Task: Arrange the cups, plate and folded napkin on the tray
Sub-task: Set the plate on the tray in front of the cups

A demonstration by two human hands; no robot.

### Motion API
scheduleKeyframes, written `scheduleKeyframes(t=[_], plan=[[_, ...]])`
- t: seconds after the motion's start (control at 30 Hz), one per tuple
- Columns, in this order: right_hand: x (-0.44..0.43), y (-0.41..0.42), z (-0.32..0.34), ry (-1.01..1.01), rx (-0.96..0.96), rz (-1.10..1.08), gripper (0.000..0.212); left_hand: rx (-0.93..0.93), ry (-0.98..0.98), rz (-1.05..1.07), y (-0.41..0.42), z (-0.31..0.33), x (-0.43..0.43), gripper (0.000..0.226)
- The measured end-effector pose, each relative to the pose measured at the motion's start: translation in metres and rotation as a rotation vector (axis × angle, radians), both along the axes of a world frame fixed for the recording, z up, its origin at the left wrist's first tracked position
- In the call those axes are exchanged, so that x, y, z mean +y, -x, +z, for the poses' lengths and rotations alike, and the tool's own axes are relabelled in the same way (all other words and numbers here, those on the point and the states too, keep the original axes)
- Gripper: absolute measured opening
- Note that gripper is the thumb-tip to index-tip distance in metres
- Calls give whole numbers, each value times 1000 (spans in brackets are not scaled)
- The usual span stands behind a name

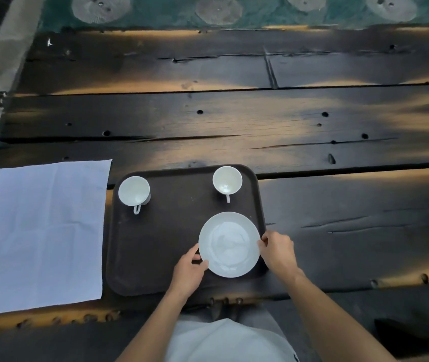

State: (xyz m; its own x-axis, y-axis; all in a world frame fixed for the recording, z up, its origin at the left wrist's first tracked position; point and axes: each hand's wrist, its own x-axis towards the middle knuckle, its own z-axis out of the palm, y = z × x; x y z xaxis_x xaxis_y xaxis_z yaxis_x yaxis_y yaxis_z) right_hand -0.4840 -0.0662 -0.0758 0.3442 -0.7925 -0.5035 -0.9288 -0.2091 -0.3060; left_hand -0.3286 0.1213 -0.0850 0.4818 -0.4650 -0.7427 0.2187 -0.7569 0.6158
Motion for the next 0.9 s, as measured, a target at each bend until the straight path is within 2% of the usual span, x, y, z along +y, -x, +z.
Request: scheduleKeyframes(t=[0.23,0.37,0.6,0.9], plan=[[-4,20,-5,-21,-5,135,19,-92,-39,1,25,4,3,40],[-2,30,-8,-51,-32,184,14,-165,-72,-45,35,9,6,16],[5,43,-14,-58,-99,236,13,-271,-115,-67,43,9,18,40],[39,14,-10,96,-221,372,28,-416,-45,30,22,15,71,30]])
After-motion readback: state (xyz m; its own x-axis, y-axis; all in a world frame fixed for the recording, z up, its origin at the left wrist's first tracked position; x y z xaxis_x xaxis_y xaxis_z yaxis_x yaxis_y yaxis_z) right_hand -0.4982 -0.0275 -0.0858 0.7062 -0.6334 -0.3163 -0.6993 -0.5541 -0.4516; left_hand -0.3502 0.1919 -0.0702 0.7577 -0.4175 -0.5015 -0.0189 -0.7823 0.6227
